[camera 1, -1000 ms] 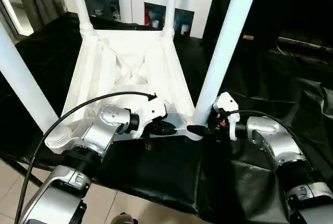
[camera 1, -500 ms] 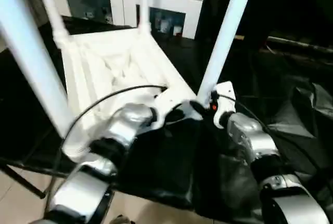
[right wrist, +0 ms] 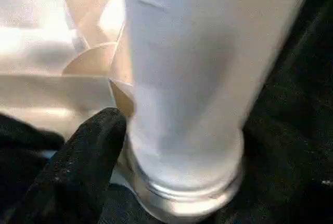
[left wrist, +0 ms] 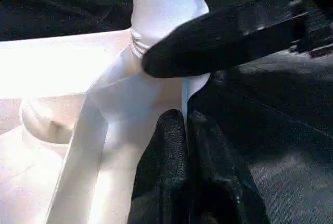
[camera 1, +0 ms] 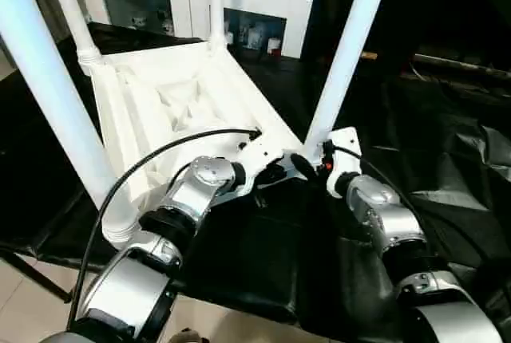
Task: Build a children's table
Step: Rotate leg to tighten, then rotate table base
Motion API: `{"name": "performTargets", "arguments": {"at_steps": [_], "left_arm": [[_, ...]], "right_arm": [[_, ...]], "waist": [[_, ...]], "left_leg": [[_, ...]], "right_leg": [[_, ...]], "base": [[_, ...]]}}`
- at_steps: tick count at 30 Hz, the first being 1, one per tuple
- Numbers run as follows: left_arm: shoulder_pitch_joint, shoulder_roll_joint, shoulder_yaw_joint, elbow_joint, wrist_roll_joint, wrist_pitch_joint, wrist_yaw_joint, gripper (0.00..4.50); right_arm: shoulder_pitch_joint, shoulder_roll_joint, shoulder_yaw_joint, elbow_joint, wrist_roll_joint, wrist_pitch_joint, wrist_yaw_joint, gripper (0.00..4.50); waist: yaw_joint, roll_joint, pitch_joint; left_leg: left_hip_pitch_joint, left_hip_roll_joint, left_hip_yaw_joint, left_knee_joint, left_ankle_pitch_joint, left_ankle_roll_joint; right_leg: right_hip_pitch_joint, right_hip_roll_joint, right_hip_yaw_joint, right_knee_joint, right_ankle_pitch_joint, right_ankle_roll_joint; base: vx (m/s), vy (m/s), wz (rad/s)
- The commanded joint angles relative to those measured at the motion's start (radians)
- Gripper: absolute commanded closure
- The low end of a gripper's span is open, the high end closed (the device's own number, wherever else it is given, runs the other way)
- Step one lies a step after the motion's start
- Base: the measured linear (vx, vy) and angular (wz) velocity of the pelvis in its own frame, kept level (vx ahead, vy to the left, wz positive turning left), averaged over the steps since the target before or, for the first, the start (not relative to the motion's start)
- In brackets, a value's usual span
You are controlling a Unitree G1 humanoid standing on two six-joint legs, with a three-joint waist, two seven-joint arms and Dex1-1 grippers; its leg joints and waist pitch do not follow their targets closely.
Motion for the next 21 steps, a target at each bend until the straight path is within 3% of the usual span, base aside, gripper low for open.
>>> {"name": "performTargets", "arguments": {"at_steps": [1, 2, 4, 5, 8, 10, 14, 17, 18, 19, 20, 21], "left_arm": [[0.006, -0.01, 0.032, -0.049, -0.042, -0.077, 0.003, 4.5], [0.009, -0.008, 0.039, -0.056, -0.048, -0.074, 0.005, 4.5], [0.012, -0.007, 0.051, -0.071, -0.064, -0.059, -0.004, 4.05], [0.03, 0.001, 0.071, -0.134, -0.102, -0.008, -0.04, 4.05], [0.068, 0.021, 0.078, -0.241, -0.131, 0.049, -0.086, 3.73], [0.101, 0.041, 0.071, -0.323, -0.145, 0.092, -0.12, 3.67], [0.178, 0.102, 0.041, -0.5, -0.171, 0.18, -0.197, 3.3], [0.23, 0.16, 0.01, -0.616, -0.189, 0.263, -0.26, 3.1], [0.277, 0.227, -0.025, -0.725, -0.197, 0.355, -0.311, 2.87], [0.277, 0.227, -0.025, -0.725, -0.197, 0.355, -0.311, 2.84], [0.277, 0.227, -0.025, -0.725, -0.197, 0.355, -0.311, 2.79], [0.3, 0.25, -0.034, -0.777, -0.196, 0.393, -0.318, 2.68]], "right_arm": [[0.037, -0.062, -0.004, -0.097, 0.019, 0.015, 0.086, 0.73], [0.05, -0.08, -0.011, -0.13, 0.03, 0.023, 0.105, 0.73], [0.065, -0.101, -0.016, -0.17, 0.045, 0.037, 0.13, 0.72], [0.109, -0.155, -0.013, -0.267, 0.075, 0.066, 0.207, 0.72], [0.166, -0.216, -0.008, -0.372, 0.111, 0.098, 0.3, 0.72], [0.199, -0.244, -0.013, -0.431, 0.143, 0.141, 0.352, 0.72], [0.26, -0.304, 0.015, -0.527, 0.195, 0.197, 0.466, 0.72], [0.279, -0.325, 0.034, -0.574, 0.231, 0.238, 0.516, 0.72], [0.284, -0.326, 0.042, -0.612, 0.27, 0.281, 0.541, 0.72], [0.284, -0.326, 0.042, -0.612, 0.27, 0.281, 0.541, 0.72], [0.284, -0.326, 0.042, -0.612, 0.27, 0.281, 0.541, 0.72], [0.283, -0.321, 0.04, -0.625, 0.276, 0.297, 0.542, 0.72]], "waist": [[0.002, -0.008, -0.064], [0.007, -0.008, -0.065], [0.009, -0.01, -0.068], [0.01, -0.003, -0.068], [0.012, -0.005, -0.067], [0.01, -0.005, -0.063], [0.004, 0.0, -0.058], [-0.001, -0.002, -0.054], [-0.002, 0.0, -0.056], [-0.001, 0.001, -0.057], [-0.005, 0.003, -0.053], [-0.003, 0.005, -0.053]], "left_leg": [[0.013, 0.064, -0.031, -0.074, -0.225, 0.023], [0.012, 0.065, -0.031, -0.073, -0.206, 0.037], [0.01, 0.064, -0.03, -0.069, -0.177, 0.053], [0.009, 0.064, -0.029, -0.067, -0.17, 0.062], [0.007, 0.07, -0.029, -0.066, -0.157, 0.082], [0.007, 0.067, -0.028, -0.069, -0.185, 0.081], [0.011, 0.07, -0.034, -0.077, -0.265, 0.039], [0.012, 0.07, -0.035, -0.079, -0.284, 0.03], [0.011, 0.07, -0.037, -0.081, -0.281, 0.024], [0.014, 0.075, -0.04, -0.083, -0.276, 0.016], [0.016, 0.07, -0.034, -0.081, -0.282, 0.016], [0.017, 0.069, -0.034, -0.081, -0.282, 0.013]], "right_leg": [[0.047, -0.085, 0.062, -0.083, -0.263, -0.164], [0.05, -0.083, 0.063, -0.078, -0.216, -0.168], [0.054, -0.082, 0.062, -0.071, -0.162, -0.183], [0.054, -0.083, 0.062, -0.07, -0.139, -0.196], [0.057, -0.082, 0.061, -0.064, -0.086, -0.227], [0.056, -0.081, 0.06, -0.072, -0.147, -0.221], [0.051, -0.083, 0.06, -0.09, -0.32, -0.176], [0.044, -0.081, 0.062, -0.094, -0.356, -0.157], [0.045, -0.08, 0.062, -0.091, -0.354, -0.159], [0.048, -0.083, 0.063, -0.085, -0.337, -0.164], [0.038, -0.076, 0.064, -0.09, -0.333, -0.168], [0.039, -0.077, 0.064, -0.091, -0.335, -0.169]], "base": [[0.0, 0.0, 0.0], [0.0, 0.0, 0.0], [0.0, 0.0, 0.0], [0.0, 0.0, 0.0], [0.0, 0.0, 0.0], [0.0, 0.0, 0.0], [0.0, 0.0, 0.0], [0.0, 0.0, 0.0], [0.0, 0.0, 0.0], [0.0, 0.0, 0.0], [0.0, 0.0, 0.0], [0.0, 0.0, 0.0]]}}
